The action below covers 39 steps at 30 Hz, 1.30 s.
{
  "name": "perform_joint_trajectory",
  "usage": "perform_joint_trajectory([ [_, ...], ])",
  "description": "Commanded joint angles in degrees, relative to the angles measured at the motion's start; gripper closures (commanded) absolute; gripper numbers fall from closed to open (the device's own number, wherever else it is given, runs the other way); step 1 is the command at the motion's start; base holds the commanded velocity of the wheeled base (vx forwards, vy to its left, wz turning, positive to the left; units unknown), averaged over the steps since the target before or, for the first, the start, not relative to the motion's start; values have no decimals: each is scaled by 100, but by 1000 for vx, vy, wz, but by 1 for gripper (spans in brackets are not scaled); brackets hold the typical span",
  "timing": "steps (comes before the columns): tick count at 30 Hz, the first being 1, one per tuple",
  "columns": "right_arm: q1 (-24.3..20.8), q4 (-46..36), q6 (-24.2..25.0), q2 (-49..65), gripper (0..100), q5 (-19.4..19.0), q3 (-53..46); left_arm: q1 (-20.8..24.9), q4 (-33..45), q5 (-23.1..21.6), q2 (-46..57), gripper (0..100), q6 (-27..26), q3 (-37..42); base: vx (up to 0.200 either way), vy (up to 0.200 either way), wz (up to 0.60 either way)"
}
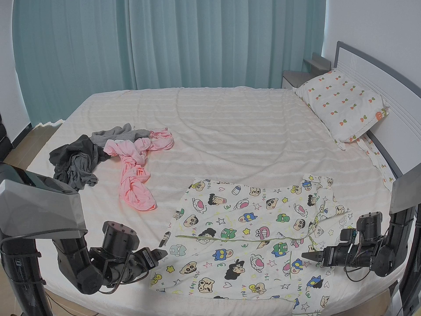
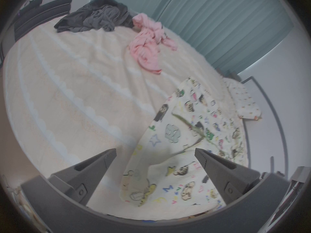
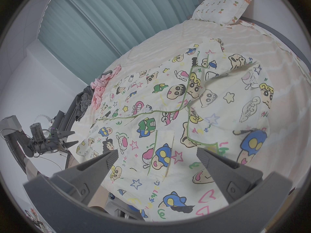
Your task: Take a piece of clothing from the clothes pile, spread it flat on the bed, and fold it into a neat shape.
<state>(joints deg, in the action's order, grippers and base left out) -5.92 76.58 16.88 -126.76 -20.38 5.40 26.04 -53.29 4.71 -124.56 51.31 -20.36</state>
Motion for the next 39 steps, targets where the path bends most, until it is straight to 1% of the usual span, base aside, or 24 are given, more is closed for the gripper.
perform_joint_trajectory([
  [1, 12, 296, 8, -7, 0, -1, -136, 463, 1250, 268, -191, 0, -7, -1207, 0, 0, 0],
  [2, 12, 349, 8, -7, 0, -1, -145, 622, 1681, 356, -174, 0, -7, -1418, 0, 0, 0],
  [3, 12, 375, 8, -7, 0, -1, -145, 692, 1874, 364, -165, 0, -16, -1489, 0, 0, 0],
  [4, 12, 375, 8, -7, 0, -1, -145, 692, 1874, 364, -165, 0, -16, -1489, 0, 0, 0],
  [5, 56, 437, 8, -7, 0, -1, -145, 903, 2437, 373, -147, 0, -156, -1673, 0, 0, 0],
  [7, 100, 481, 8, 2, 0, -1, -153, 1087, 2850, 373, -112, 0, -438, -1761, 0, 0, 0],
  [8, 109, 489, 8, 2, 0, -1, -153, 1131, 2920, 373, -94, 0, -499, -1770, 0, 0, 0],
  [9, 144, 498, 8, -7, 0, -1, -153, 1281, 3166, 373, -15, 0, -684, -1787, 0, 0, 0],
  [10, 153, 498, 8, -7, 0, -1, -153, 1307, 3219, 373, -15, 0, -710, -1796, 0, 0, 0],
  [11, 197, 498, -1, -7, 0, -1, -127, 1439, 3553, 373, 2, 0, -824, -1884, 0, 0, 0],
  [14, 171, 507, -1, 20, 0, -10, -145, 1659, 4247, 364, 55, 0, -816, -2209, 0, 0, 0],
  [16, 153, 507, -1, 46, 0, -10, -171, 1712, 4414, 329, 134, 0, -807, -2385, 0, 0, 0],
  [18, 135, 507, -1, 55, 0, -10, -180, 1712, 4300, 303, 204, 0, -798, -2455, 0, 0, 0],
  [21, 118, 516, -1, 63, 0, -10, -206, 1632, 3826, 329, 222, 0, -798, -2411, 0, 0, 0],
  [22, 118, 516, -1, 63, 0, -10, -206, 1632, 3826, 329, 222, 0, -798, -2411, 0, 0, 0],
  [23, 74, 612, -1, 63, 0, -10, -250, 1536, 3720, 364, 169, 0, -824, -2385, 0, 0, 0],
  [26, 12, 911, 8, 28, 0, -10, -391, 1404, 3905, 496, 134, 0, -842, -2367, 0, 0, 0],
  [29, 4, 1149, 8, 2, 0, -10, -496, 1254, 4476, 558, 108, 0, -860, -2394, 0, 0, 0],
  [32, 12, 1166, 8, -33, 0, -10, -487, 1123, 4951, 540, 222, 0, -851, -2376, 0, 0, 0],
  [33, 12, 1175, 8, -104, 0, -10, -487, 1017, 5091, 514, 354, 0, -860, -2376, 0, 0, 0],
  [34, 12, 1175, 8, -104, 0, -10, -487, 1017, 5091, 514, 354, 0, -860, -2376, 0, 0, 0],
  [36, 4, 1201, 8, -139, 0, -1, -487, 780, 5091, 470, 477, 0, -860, -2420, 0, 0, 0],
  [39, -5, 1201, 8, -165, 0, -1, -487, 516, 4880, 470, 389, 0, -833, -2745, 0, 0, 0],
])
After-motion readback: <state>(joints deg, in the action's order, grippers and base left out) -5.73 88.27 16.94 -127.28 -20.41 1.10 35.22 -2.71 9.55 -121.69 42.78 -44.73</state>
